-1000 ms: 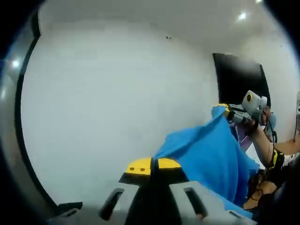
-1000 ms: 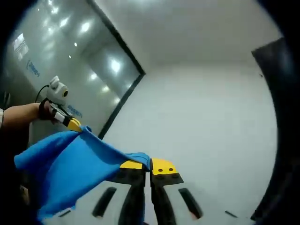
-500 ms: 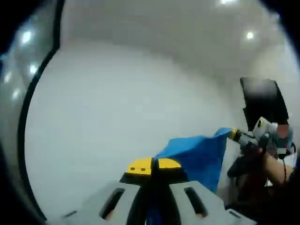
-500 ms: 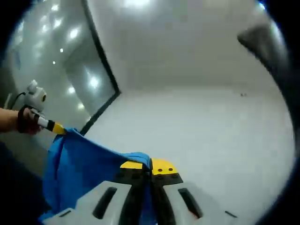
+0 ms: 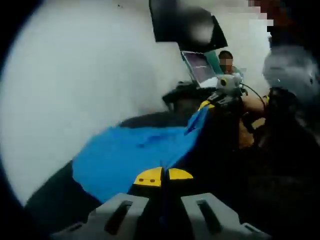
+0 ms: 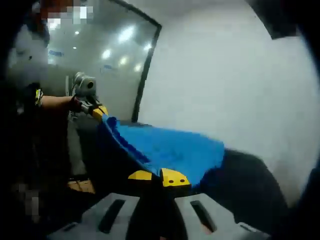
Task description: Spread out the cloth and fold it
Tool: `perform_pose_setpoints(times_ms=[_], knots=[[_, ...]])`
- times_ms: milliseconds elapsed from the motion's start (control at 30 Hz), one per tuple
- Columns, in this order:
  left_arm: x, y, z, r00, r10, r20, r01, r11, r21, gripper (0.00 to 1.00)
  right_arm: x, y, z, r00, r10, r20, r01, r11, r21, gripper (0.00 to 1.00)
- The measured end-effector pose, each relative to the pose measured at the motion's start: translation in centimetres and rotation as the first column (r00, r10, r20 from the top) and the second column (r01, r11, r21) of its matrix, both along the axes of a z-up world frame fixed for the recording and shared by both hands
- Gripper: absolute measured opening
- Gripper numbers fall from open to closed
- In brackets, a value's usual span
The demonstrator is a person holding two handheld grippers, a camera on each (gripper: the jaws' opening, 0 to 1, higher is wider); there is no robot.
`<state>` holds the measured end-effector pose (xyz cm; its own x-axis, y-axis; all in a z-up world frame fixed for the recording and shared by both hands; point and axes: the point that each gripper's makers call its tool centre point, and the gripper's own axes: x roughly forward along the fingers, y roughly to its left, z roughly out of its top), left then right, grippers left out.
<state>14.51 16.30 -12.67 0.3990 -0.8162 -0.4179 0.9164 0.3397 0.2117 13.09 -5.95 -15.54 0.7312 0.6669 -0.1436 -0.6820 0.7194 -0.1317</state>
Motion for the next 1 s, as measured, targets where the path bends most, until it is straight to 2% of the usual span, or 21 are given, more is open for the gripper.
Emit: perform_pose_setpoints(times_ms=[33,67,133,167,233,267,333,433,533,567,600,667,733,767,800,833,867,900,933,967,1000], knots=[[-0.8,-0.1,-0.8,1.000,-0.007,0.008,0.007,1.000,0.014,0.00,-0.4,0.0,-0.2,1.000,-0.010,-0.014,0.010,1.000,0.005,0.01],[-1.4,-0.3,-1.5,1.000,0.000,0.010,0.000,1.000,0.032,0.00,-0.7,0.0,-0.1,0.999,-0.017,-0.028,0.018,0.999,0.044,0.01],[-2.1,0.3,-3.3,1.000,0.002,0.007,-0.003,0.993,0.119,0.00,-0.9,0.2,0.0,0.999,0.006,-0.044,-0.004,0.999,0.040,0.01],[-2.0,0.2,-3.7,1.000,0.007,0.009,-0.007,0.994,0.111,0.00,-0.8,0.1,0.1,0.999,0.000,-0.045,0.001,0.999,0.039,0.02],[-2.6,0.7,-4.8,1.000,-0.027,-0.007,0.027,0.987,0.158,0.03,-1.0,0.1,0.4,0.998,0.027,-0.062,-0.024,0.999,0.045,0.03],[-2.8,0.3,-4.1,1.000,-0.026,-0.015,0.028,0.995,0.092,0.04,-1.2,0.3,1.1,0.998,0.050,-0.049,-0.047,0.997,0.059,0.06],[-3.6,0.5,-3.5,0.994,-0.036,-0.107,0.040,0.998,0.037,0.10,-0.8,-0.2,4.1,0.998,0.053,0.030,-0.056,0.993,0.107,0.13],[-3.3,0.8,-0.6,0.985,-0.064,-0.157,0.042,0.989,-0.142,0.15,1.2,-1.4,8.7,0.997,0.001,0.081,-0.019,0.974,0.227,0.18],[-0.2,2.7,1.6,0.973,0.037,-0.228,-0.096,0.963,-0.253,0.17,4.8,-2.6,12.4,0.982,-0.094,0.161,0.050,0.965,0.258,0.21],[1.6,3.7,2.1,0.963,0.102,-0.251,-0.176,0.940,-0.292,0.17,6.2,-2.8,13.1,0.976,-0.128,0.175,0.080,0.963,0.257,0.22],[3.6,5.1,2.1,0.939,0.189,-0.288,-0.277,0.910,-0.307,0.17,7.9,-3.0,13.2,0.972,-0.161,0.174,0.119,0.966,0.228,0.22],[7.0,7.7,1.3,0.886,0.341,-0.313,-0.431,0.855,-0.289,0.17,11.4,-2.8,11.9,0.970,-0.208,0.127,0.187,0.970,0.155,0.22],[9.7,10.1,-0.5,0.818,0.473,-0.328,-0.555,0.797,-0.236,0.17,14.7,-1.9,10.2,0.971,-0.228,0.066,0.219,0.968,0.122,0.22],[10.4,10.4,-1.3,0.789,0.502,-0.355,-0.591,0.778,-0.212,0.17,16.3,-1.2,9.0,0.975,-0.216,0.048,0.212,0.973,0.089,0.23],[11.1,10.4,-1.7,0.770,0.522,-0.368,-0.614,0.764,-0.200,0.16,17.6,-0.4,7.7,0.977,-0.214,0.000,0.213,0.974,0.075,0.23],[11.4,10.1,-2.2,0.754,0.530,-0.388,-0.627,0.758,-0.182,0.16,18.7,0.4,6.0,0.979,-0.200,-0.041,0.201,0.979,0.025,0.24],[11.6,9.3,-2.2,0.769,0.515,-0.378,-0.609,0.770,-0.190,0.16,19.7,0.9,4.3,0.975,-0.204,-0.085,0.204,0.979,-0.014,0.25],[11.7,8.7,-2.3,0.770,0.512,-0.379,-0.608,0.770,-0.194,0.16,20.7,1.1,2.4,0.968,-0.222,-0.113,0.215,0.974,-0.069,0.26],[11.8,7.7,-2.6,0.768,0.512,-0.384,-0.609,0.770,-0.191,0.17,21.3,1.0,1.4,0.965,-0.234,-0.118,0.220,0.968,-0.120,0.23],[11.7,7.2,-3.1,0.769,0.514,-0.380,-0.603,0.781,-0.163,0.18,21.7,0.8,0.1,0.954,-0.272,-0.124,0.252,0.955,-0.155,0.18],[11.5,6.8,-3.6,0.770,0.524,-0.363,-0.598,0.791,-0.128,0.19,21.8,0.6,-0.6,0.954,-0.282,-0.102,0.260,0.946,-0.192,0.11]])
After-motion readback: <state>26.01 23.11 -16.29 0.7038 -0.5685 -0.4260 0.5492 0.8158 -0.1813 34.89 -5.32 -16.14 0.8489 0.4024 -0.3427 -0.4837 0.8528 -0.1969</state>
